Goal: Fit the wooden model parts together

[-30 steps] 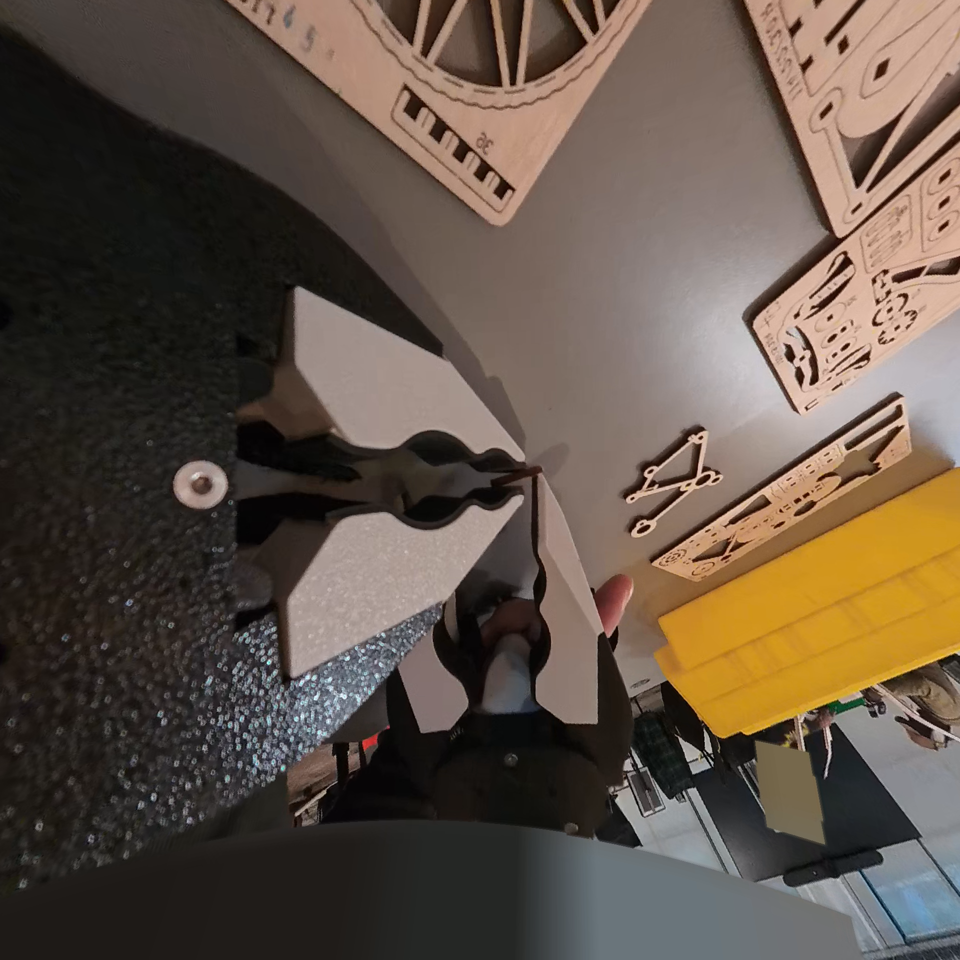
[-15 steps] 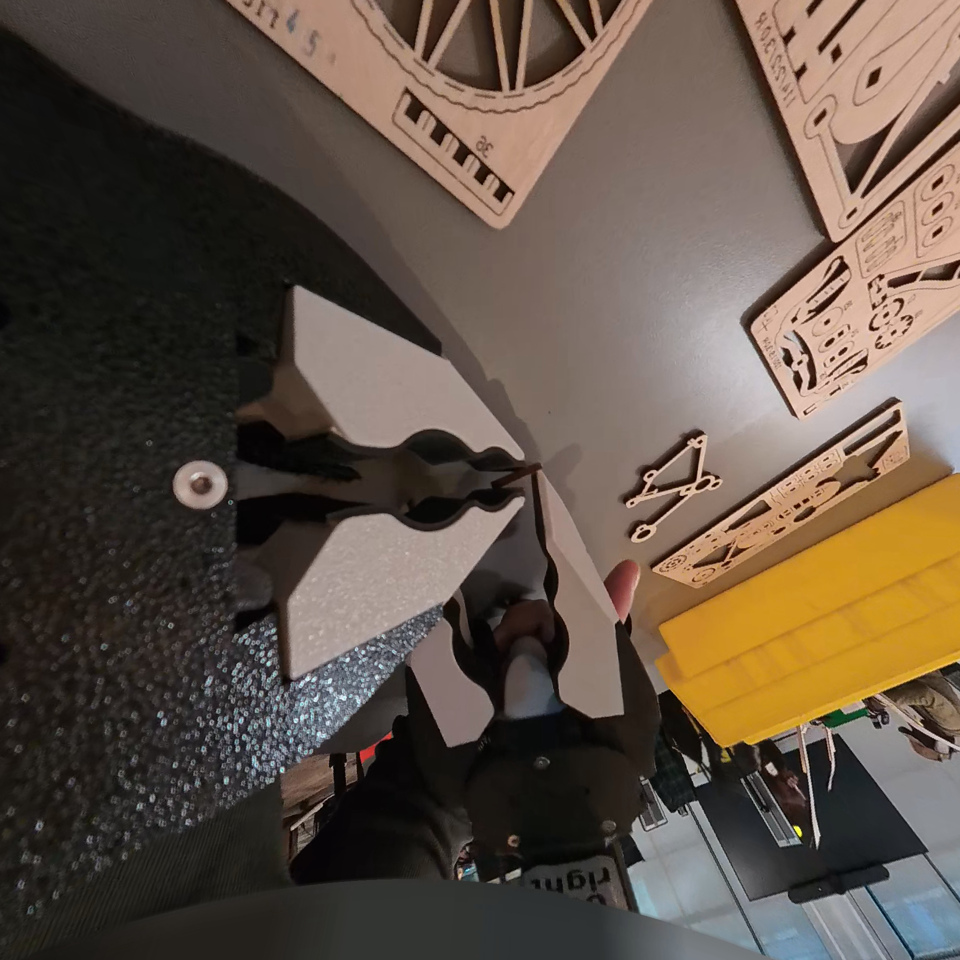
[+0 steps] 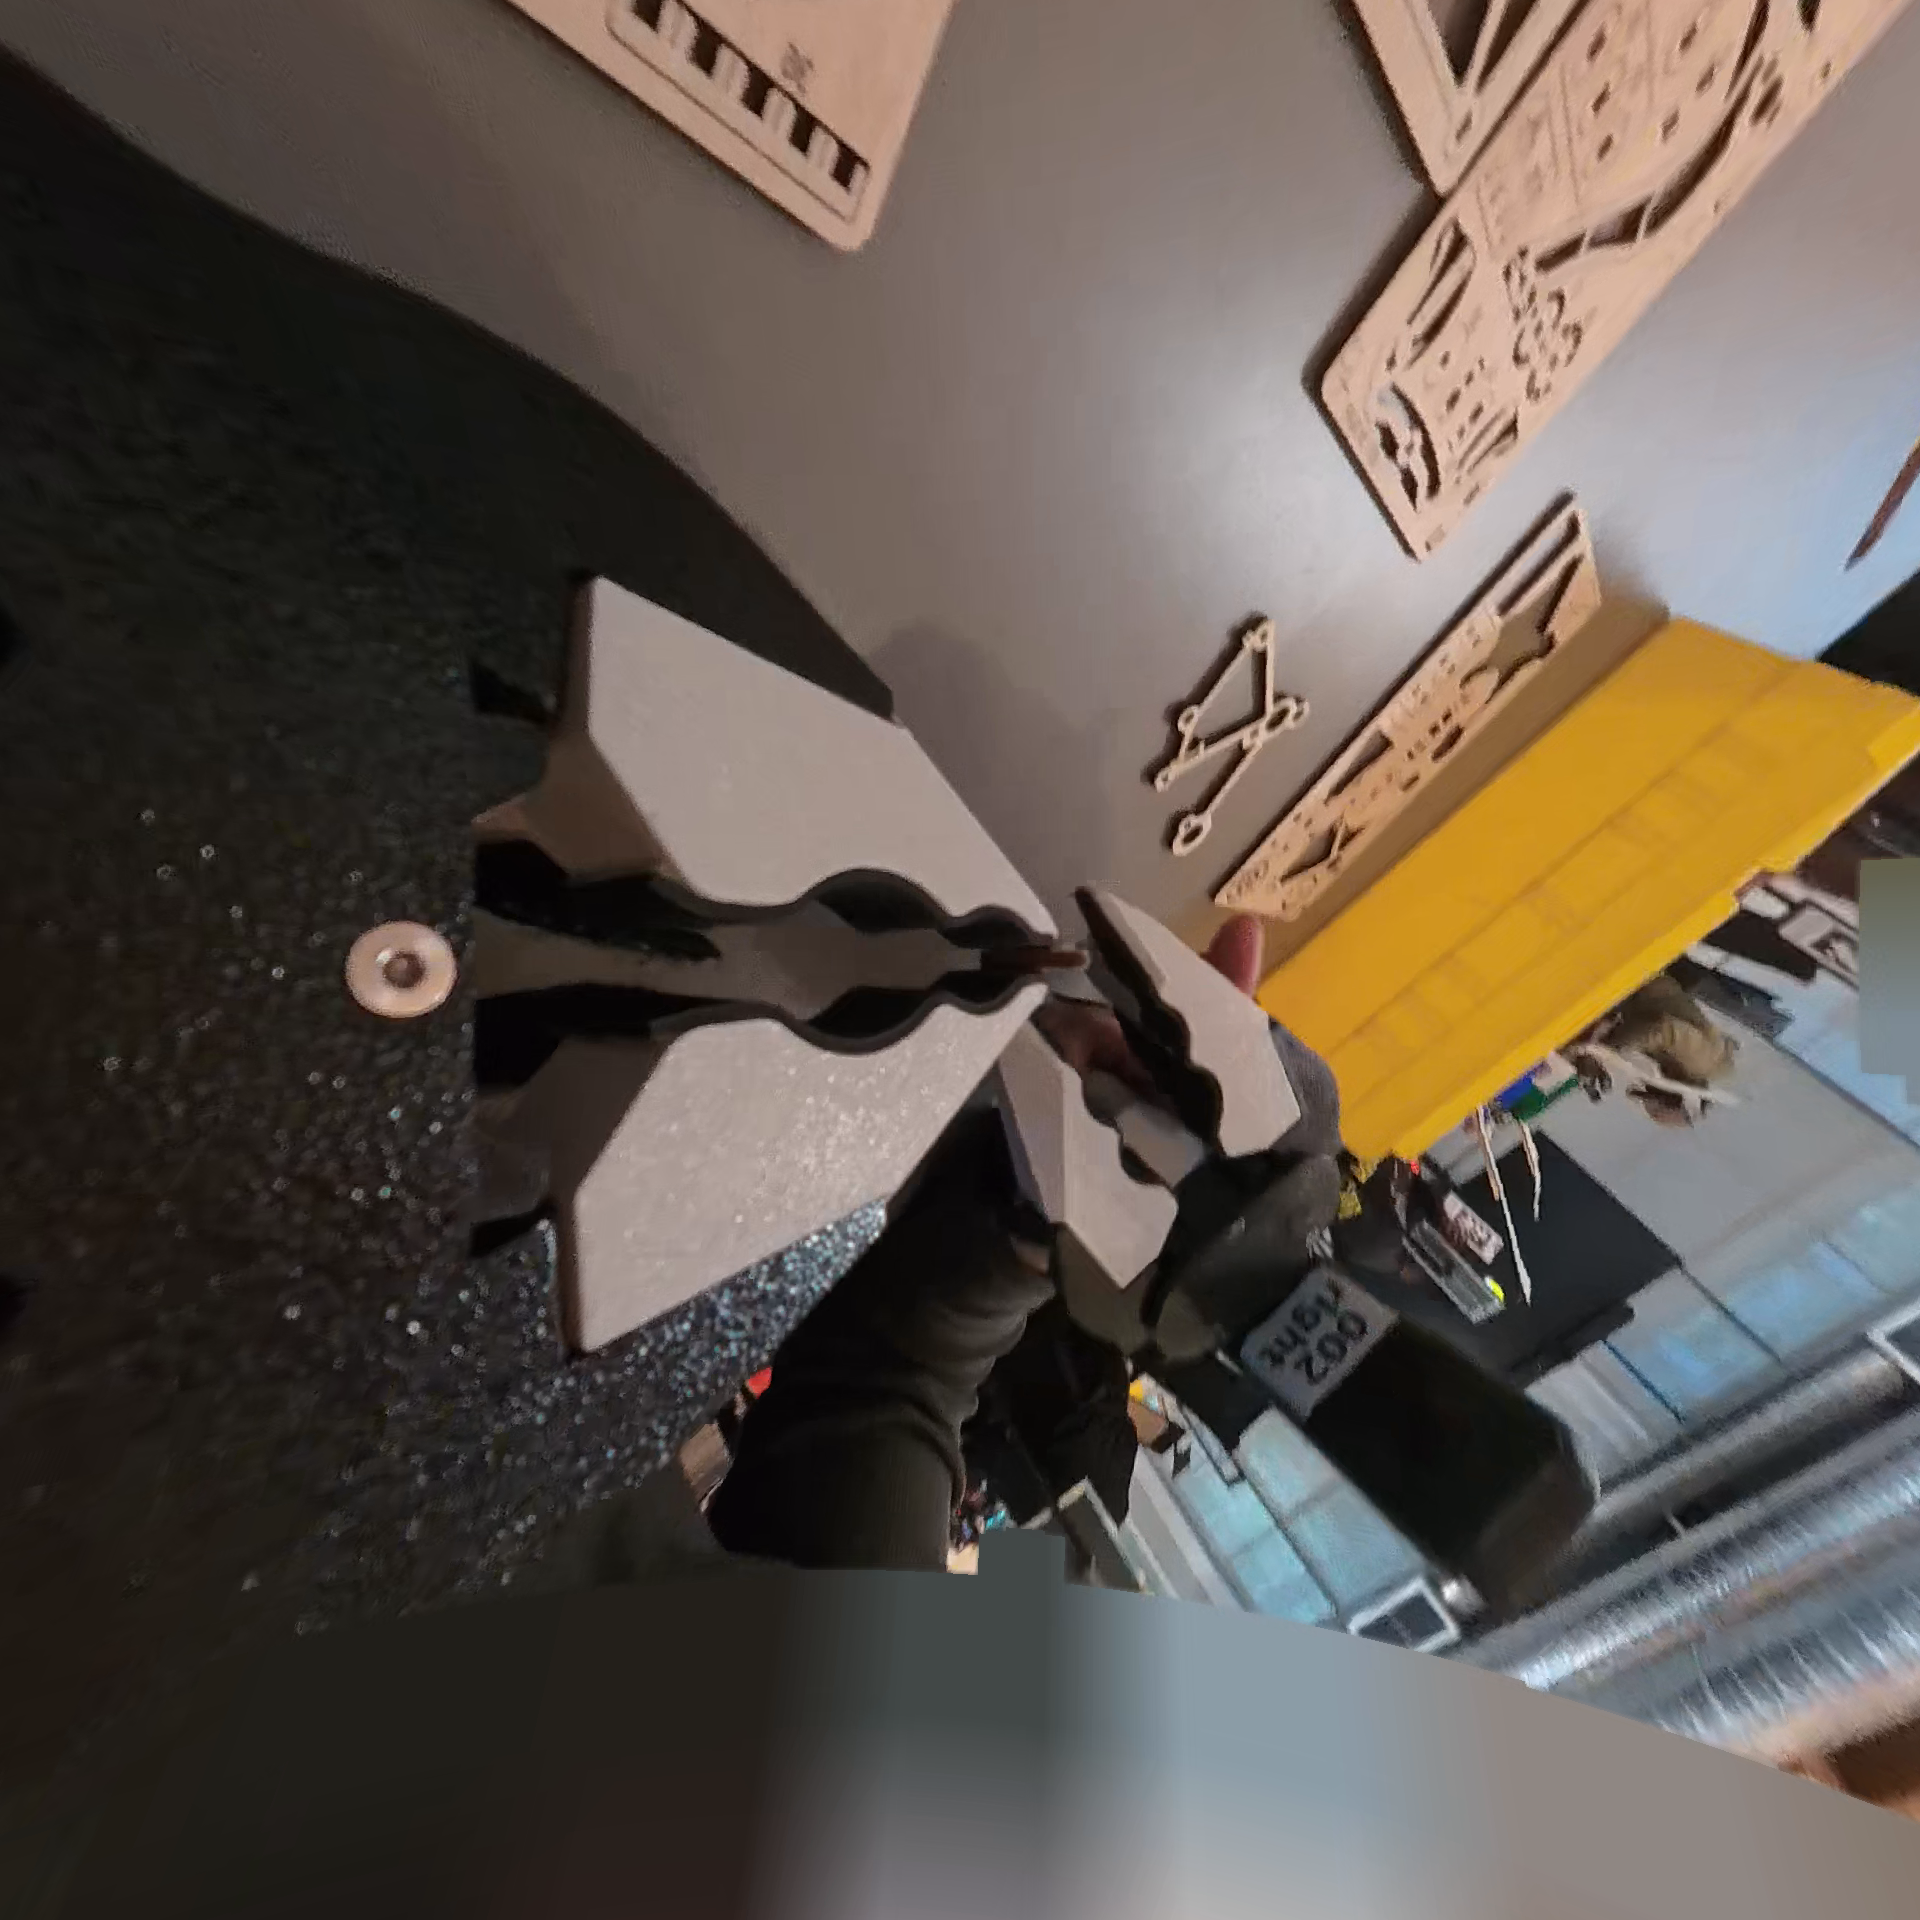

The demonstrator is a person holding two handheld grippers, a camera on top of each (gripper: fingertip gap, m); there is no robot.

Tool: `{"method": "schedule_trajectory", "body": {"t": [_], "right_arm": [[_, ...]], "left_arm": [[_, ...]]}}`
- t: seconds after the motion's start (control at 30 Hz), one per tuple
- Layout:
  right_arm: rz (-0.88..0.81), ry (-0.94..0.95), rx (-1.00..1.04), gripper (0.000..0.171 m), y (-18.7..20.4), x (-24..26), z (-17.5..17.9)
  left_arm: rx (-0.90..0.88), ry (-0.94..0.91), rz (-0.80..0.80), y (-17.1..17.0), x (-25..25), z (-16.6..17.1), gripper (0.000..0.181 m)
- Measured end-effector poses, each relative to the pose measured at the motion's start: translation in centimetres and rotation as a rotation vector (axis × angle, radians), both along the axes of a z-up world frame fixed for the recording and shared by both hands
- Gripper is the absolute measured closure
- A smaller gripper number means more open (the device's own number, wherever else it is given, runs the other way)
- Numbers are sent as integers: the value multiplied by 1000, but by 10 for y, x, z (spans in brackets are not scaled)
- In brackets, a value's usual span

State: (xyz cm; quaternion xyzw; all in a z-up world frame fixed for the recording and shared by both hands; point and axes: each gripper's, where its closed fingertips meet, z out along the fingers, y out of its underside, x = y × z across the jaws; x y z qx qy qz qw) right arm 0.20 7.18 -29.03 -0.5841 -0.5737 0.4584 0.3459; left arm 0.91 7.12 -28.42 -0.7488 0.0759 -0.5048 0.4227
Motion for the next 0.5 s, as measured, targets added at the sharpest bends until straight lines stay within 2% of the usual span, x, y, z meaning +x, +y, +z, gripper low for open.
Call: {"method": "schedule_trajectory", "body": {"t": [0.1,0.4,0.5], "right_arm": [[45,42,-100,160,-8,0,6],[94,90,-271,167,-12,0,14],[90,80,-242,170,-9,3,12]], "left_arm": [[20,-48,-33,-4,1,7,180],[49,-93,-54,-6,3,15,180],[68,-83,-35,-4,0,16,164]]}}
